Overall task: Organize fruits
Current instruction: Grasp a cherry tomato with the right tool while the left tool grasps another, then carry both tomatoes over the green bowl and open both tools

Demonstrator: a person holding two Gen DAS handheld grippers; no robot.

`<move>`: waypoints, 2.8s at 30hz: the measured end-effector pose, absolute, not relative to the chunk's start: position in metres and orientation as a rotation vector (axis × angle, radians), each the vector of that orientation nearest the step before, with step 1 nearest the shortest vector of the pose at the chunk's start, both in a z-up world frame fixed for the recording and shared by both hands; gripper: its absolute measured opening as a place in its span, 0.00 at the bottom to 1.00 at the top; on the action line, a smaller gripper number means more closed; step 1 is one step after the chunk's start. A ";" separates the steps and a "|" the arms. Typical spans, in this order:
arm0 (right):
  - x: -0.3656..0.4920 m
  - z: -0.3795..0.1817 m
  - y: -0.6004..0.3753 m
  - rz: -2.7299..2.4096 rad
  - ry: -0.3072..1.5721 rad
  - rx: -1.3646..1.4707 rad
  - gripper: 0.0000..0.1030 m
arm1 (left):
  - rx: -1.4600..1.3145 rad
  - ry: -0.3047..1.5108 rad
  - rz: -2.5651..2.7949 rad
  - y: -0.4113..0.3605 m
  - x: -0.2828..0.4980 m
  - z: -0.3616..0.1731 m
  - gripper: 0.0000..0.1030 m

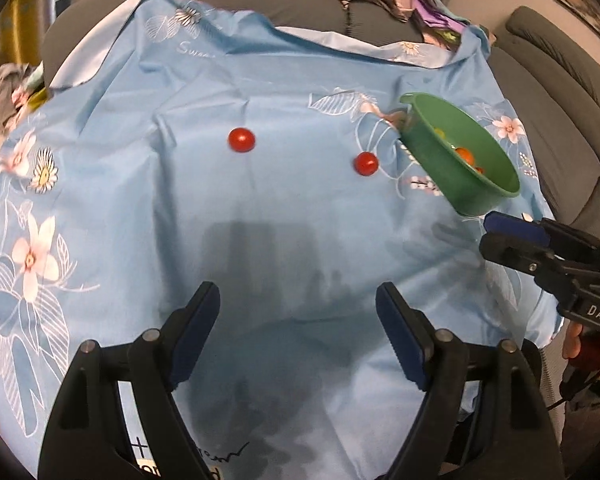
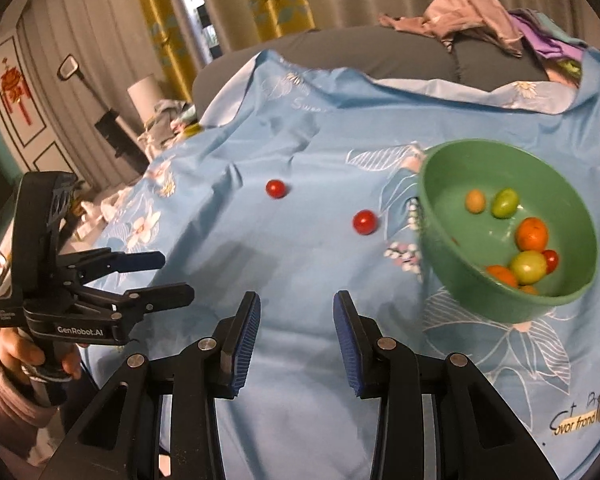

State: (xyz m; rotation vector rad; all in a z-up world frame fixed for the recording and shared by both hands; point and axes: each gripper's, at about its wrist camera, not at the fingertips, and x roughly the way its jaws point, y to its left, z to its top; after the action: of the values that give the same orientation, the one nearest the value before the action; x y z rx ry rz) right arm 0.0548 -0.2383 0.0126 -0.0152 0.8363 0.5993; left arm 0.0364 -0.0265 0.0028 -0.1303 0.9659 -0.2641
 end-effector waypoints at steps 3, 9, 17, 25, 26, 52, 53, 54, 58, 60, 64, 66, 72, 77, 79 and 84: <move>0.063 0.006 -0.232 0.596 0.859 -0.022 0.37 | -0.141 0.958 -0.263 -0.022 0.039 0.003 0.78; 0.095 -0.005 -0.217 0.571 0.886 -0.063 0.37 | -0.141 0.934 -0.274 -0.014 0.061 0.006 0.78; 0.152 -0.014 -0.182 0.452 0.865 -0.242 0.37 | -0.113 0.932 -0.293 -0.009 0.113 0.003 0.78; 0.188 -0.039 -0.161 0.345 0.915 -0.401 0.37 | -0.125 0.955 -0.295 -0.011 0.157 -0.003 0.77; 0.190 -0.041 -0.159 0.336 0.915 -0.422 0.37 | -0.124 0.959 -0.296 -0.012 0.161 -0.003 0.77; 0.158 -0.027 -0.189 0.581 0.896 -0.160 0.27 | 0.021 0.983 -0.113 -0.026 0.218 -0.043 0.27; 0.156 -0.026 -0.190 0.584 0.892 -0.155 0.27 | 0.011 0.981 -0.113 -0.025 0.218 -0.043 0.27; 0.156 -0.025 -0.190 0.586 0.890 -0.150 0.27 | 0.012 0.980 -0.114 -0.025 0.219 -0.043 0.27; 0.157 -0.020 -0.193 0.598 0.887 -0.117 0.27 | 0.000 0.986 -0.131 -0.027 0.215 -0.042 0.27; 0.155 -0.014 -0.197 0.598 0.871 -0.102 0.27 | -0.013 0.981 -0.146 -0.030 0.210 -0.036 0.27; 0.148 0.003 -0.207 0.595 0.828 -0.070 0.27 | 0.011 0.950 -0.194 -0.046 0.196 -0.015 0.27; 0.143 0.011 -0.216 0.587 0.804 -0.051 0.27 | 0.036 0.918 -0.225 -0.060 0.187 0.000 0.27; 0.131 0.028 -0.256 0.516 0.755 0.006 0.27 | 0.104 0.855 -0.318 -0.107 0.167 0.036 0.27; 0.126 0.036 -0.301 0.413 0.724 0.048 0.27 | 0.150 0.825 -0.404 -0.152 0.159 0.055 0.27; 0.126 0.036 -0.319 0.372 0.724 0.060 0.27 | 0.175 0.818 -0.441 -0.176 0.158 0.059 0.27; 0.136 0.028 -0.350 0.307 0.770 0.068 0.27 | 0.208 0.839 -0.505 -0.221 0.166 0.057 0.27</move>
State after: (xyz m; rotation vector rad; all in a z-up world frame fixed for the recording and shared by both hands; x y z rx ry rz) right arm 0.1365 -0.3505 0.0278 0.0682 0.7702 0.3066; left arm 0.1662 -0.2211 0.0569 0.2080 0.8385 -0.5051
